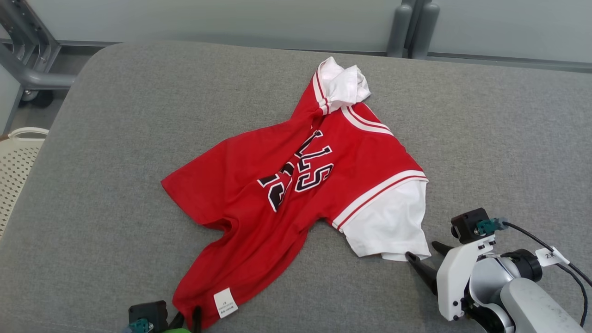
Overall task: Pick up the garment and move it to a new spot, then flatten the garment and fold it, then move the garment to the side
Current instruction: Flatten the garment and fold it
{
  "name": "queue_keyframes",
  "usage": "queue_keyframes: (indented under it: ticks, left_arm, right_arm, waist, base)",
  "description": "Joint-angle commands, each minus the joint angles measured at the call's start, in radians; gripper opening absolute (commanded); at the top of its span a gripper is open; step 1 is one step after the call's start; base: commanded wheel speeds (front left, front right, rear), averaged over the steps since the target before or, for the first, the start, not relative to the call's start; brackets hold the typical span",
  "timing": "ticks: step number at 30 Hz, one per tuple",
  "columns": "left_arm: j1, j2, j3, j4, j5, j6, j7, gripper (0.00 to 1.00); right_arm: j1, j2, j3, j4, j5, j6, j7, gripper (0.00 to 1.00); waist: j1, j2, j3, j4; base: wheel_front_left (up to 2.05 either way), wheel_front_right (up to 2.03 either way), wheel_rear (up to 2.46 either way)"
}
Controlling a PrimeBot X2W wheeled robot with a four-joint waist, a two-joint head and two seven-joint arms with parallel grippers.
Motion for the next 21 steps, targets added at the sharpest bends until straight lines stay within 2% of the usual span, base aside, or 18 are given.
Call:
queue_keyframes:
  ticks: [1, 6, 9, 14, 15, 16, 21]
  left_arm:
    - [-0.016, -0.003, 0.002, 0.004, -0.004, 0.001, -0.006, 0.40]
    - [-0.022, -0.002, -0.002, 0.014, -0.001, 0.000, -0.015, 0.31]
    - [-0.025, 0.000, -0.004, 0.019, -0.001, -0.003, -0.024, 0.00]
    - [-0.024, -0.001, -0.001, 0.010, -0.015, -0.012, -0.033, 0.00]
    - [-0.019, -0.002, 0.004, 0.000, -0.025, -0.013, -0.033, 0.00]
    - [-0.013, -0.002, 0.010, -0.014, -0.036, -0.016, -0.034, 0.00]
    - [0.022, 0.007, 0.036, -0.144, -0.094, -0.033, -0.011, 0.00]
  right_arm:
    - [0.045, 0.002, 0.009, 0.026, -0.008, 0.000, 0.011, 1.00]
    - [0.047, 0.001, 0.002, 0.030, -0.011, -0.001, 0.008, 1.00]
    - [0.051, 0.003, 0.001, 0.034, -0.012, -0.001, 0.004, 1.00]
    - [0.058, 0.006, 0.012, 0.030, -0.009, -0.001, -0.005, 1.00]
    - [0.060, 0.006, 0.020, 0.028, -0.002, -0.001, -0.009, 0.61]
    - [0.063, 0.007, 0.035, 0.028, 0.011, 0.000, -0.006, 0.00]
    - [0.070, -0.019, 0.085, 0.018, 0.087, 0.000, 0.013, 0.00]
  waist:
    - [0.0000, 0.0113, 0.000, -0.002]
    - [0.0000, 0.0113, -0.002, -0.004]
    - [0.0000, 0.0113, -0.005, -0.005]
    - [0.0000, 0.0113, -0.009, -0.006]
    - [0.0000, 0.0113, -0.011, -0.006]
    - [0.0000, 0.0113, -0.013, -0.006]
    - [0.0000, 0.0113, -0.031, -0.002]
  base:
    - [0.00, 0.00, 0.00]
    - [0.00, 0.00, 0.00]
    - [0.00, 0.00, 0.00]
    - [0.00, 0.00, 0.00]
    - [0.00, 0.00, 0.00]
    - [0.00, 0.00, 0.00]
    - [0.00, 0.00, 0.00]
